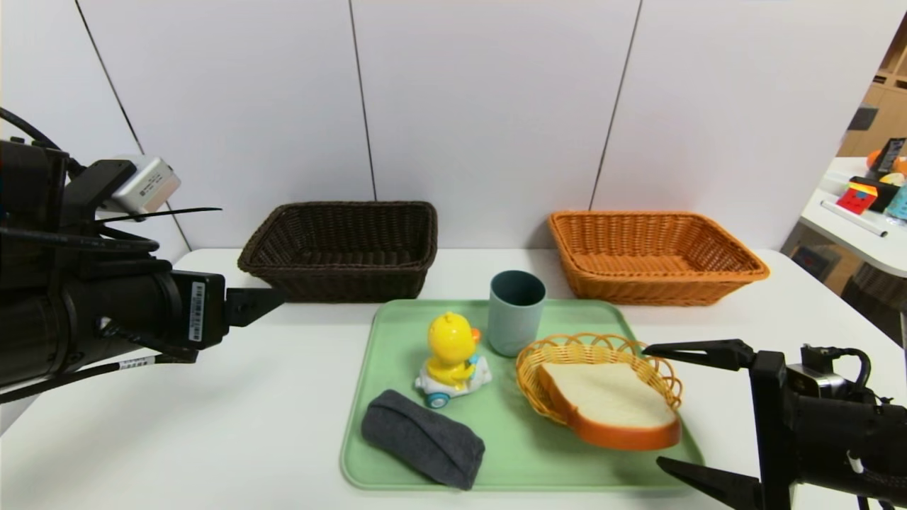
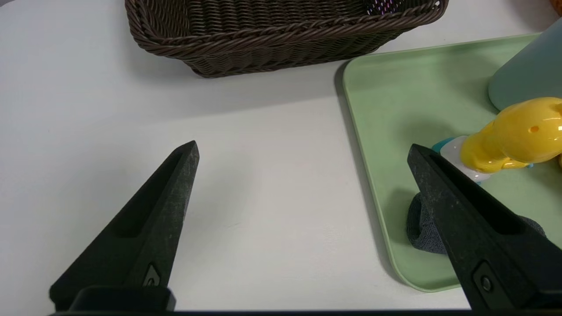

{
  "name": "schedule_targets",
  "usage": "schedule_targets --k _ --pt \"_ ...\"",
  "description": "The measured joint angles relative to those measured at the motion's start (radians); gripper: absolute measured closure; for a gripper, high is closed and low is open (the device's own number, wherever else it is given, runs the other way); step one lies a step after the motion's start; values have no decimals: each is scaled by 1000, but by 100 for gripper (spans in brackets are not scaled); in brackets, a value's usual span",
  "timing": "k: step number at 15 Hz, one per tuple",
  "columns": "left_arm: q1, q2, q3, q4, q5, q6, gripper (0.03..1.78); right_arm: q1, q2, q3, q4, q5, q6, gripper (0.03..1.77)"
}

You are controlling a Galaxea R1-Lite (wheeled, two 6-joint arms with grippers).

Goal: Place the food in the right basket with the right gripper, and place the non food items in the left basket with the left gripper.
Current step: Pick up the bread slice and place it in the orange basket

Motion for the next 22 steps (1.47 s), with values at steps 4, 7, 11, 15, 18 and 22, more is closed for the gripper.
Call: schedule_targets --k 4,7,11,15,18,22 --pt "1 1 2 0 0 -1 12 1 62 20 -72 0 1 10" --pt "2 5 2 -1 0 -2 12 1 93 22 -96 -2 2 10" --pt "2 14 2 -1 0 -11 12 0 109 22 -105 -2 3 10" --pt "2 17 3 -1 0 -12 12 0 114 19 -107 -3 18 32" --pt "2 17 3 -1 0 -13 12 0 112 19 -108 -3 22 77" --pt "2 17 2 -2 0 -13 12 0 107 21 -107 0 24 162"
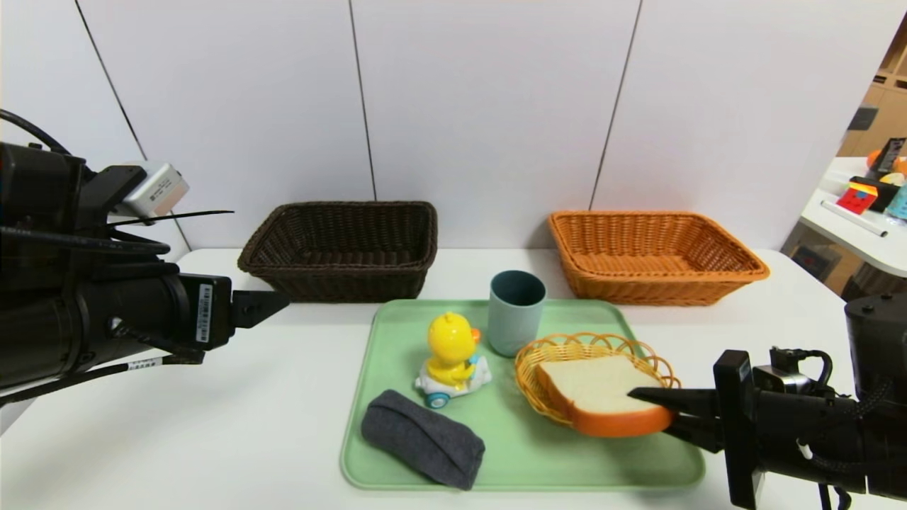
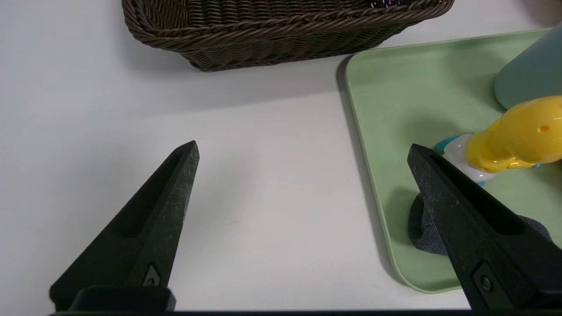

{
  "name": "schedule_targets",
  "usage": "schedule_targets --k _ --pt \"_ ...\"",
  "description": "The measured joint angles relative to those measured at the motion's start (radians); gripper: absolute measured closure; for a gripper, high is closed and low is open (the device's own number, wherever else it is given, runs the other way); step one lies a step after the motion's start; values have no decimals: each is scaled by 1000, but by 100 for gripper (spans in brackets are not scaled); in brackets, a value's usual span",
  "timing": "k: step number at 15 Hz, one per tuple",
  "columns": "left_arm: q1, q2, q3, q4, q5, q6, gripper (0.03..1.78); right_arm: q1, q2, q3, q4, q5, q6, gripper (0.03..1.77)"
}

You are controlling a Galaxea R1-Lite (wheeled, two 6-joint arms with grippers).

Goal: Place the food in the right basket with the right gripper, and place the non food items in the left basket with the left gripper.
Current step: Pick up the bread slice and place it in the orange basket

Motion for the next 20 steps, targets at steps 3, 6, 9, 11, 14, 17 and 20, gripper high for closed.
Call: schedule_targets --k 3,6,9,11,14,17,20 --pt "3 0 0 -20 1 -5 12 0 0 -1 0 2 0 164" --pt "5 1 0 -21 2 -12 12 0 -1 -14 1 12 -3 164" --pt "5 2 1 -21 2 -11 12 -1 -30 -52 34 39 -20 164" --pt "5 2 10 -21 3 -9 12 0 -67 -93 109 57 -48 164" --pt "3 3 20 -21 3 -5 12 10 -143 -182 226 91 -97 164" --pt "3 3 21 -21 2 -2 12 36 -215 -321 356 92 -199 164" --pt "2 2 22 -21 2 -1 12 1 -223 -463 444 86 -331 164"
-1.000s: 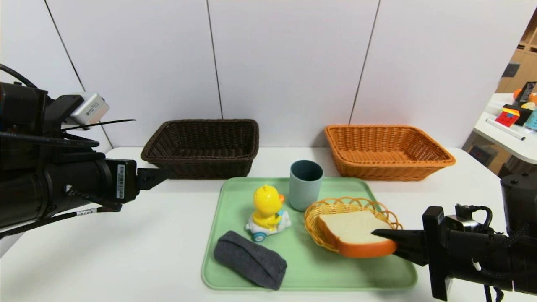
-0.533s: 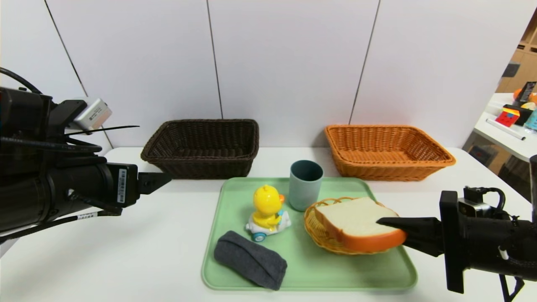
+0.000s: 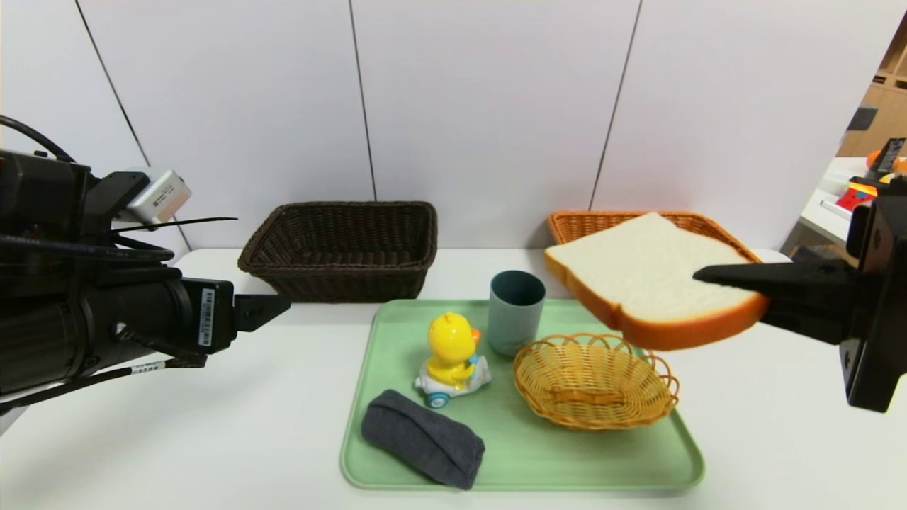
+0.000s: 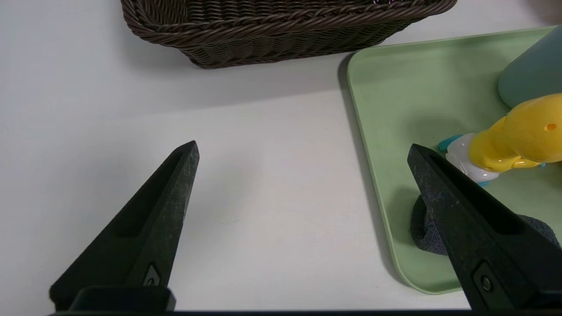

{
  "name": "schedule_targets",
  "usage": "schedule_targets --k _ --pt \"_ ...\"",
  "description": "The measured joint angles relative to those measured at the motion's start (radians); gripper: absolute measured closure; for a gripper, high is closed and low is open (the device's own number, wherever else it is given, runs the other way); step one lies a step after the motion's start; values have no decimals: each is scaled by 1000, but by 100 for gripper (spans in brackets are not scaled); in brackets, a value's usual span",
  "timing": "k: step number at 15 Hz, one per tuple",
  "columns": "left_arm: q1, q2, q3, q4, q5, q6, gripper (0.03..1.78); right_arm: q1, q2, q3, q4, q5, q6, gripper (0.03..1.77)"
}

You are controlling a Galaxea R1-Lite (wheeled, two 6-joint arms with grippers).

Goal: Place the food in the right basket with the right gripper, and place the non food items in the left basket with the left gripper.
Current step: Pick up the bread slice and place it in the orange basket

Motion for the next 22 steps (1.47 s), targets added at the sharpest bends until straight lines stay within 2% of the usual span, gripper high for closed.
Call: schedule_targets --k 2,5,9,15,19,22 --pt "0 0 0 0 0 0 12 -90 46 -90 30 -1 -36 164" --pt "0 -3 1 0 0 0 12 -241 176 -248 59 0 -44 164" --pt "0 -5 6 0 0 0 12 -361 398 -528 228 -1 -34 164" --pt "0 -7 11 0 1 -3 12 -409 705 -881 587 -39 14 164" --pt "0 -7 10 0 1 -4 12 -439 857 -1035 740 -37 34 164" --pt "1 -7 11 0 1 -6 12 -459 919 -1080 755 -34 34 164"
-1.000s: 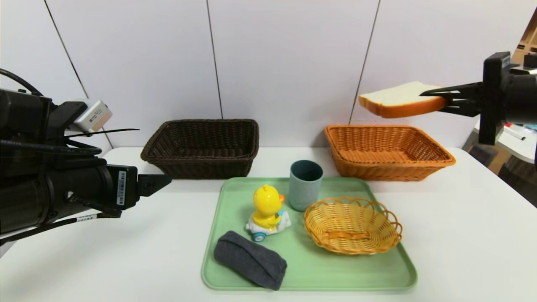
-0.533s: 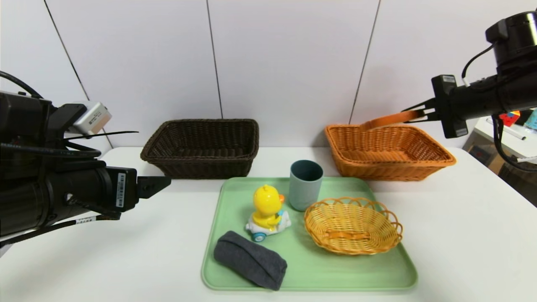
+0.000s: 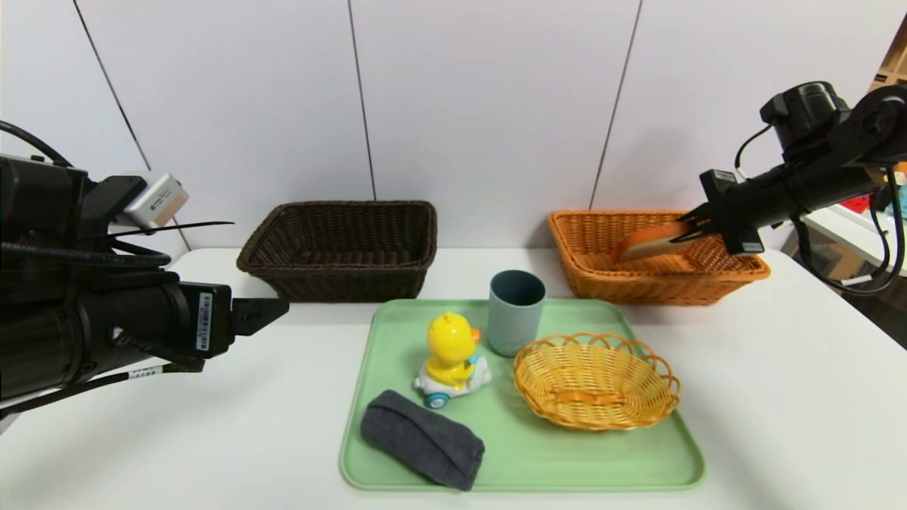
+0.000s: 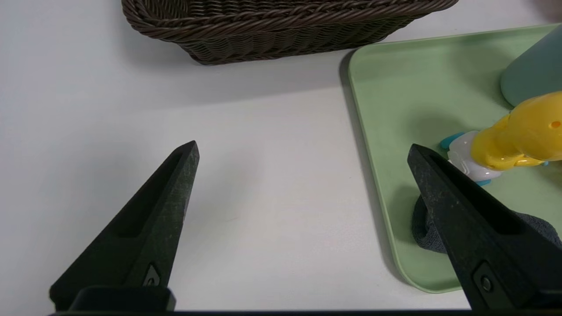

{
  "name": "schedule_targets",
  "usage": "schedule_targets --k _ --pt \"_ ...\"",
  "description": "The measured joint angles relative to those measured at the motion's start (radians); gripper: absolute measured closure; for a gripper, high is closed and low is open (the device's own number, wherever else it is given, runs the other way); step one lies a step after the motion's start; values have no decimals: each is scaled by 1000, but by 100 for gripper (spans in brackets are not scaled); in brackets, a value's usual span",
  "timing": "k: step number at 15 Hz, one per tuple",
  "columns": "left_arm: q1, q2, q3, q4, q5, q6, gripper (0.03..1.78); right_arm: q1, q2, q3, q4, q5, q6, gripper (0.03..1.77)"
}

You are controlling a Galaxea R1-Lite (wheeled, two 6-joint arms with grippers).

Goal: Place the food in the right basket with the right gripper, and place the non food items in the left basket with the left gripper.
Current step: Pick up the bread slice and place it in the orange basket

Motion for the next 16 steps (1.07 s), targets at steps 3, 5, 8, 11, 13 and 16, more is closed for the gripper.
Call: schedule_targets --k 3,5,8,11,13,16 --pt "0 0 2 0 0 2 12 -8 25 -6 -19 3 3 164" --pt "0 0 2 0 0 2 12 -17 33 -7 -30 4 4 164" --pt "0 0 3 0 0 1 12 -27 37 -7 -39 24 6 164" --pt "0 0 4 0 0 2 12 -34 41 -7 -41 46 5 164" --pt "0 0 4 0 0 4 12 -37 42 -7 -43 52 4 163" --pt "0 0 3 0 0 4 12 -39 44 -7 -73 53 4 112"
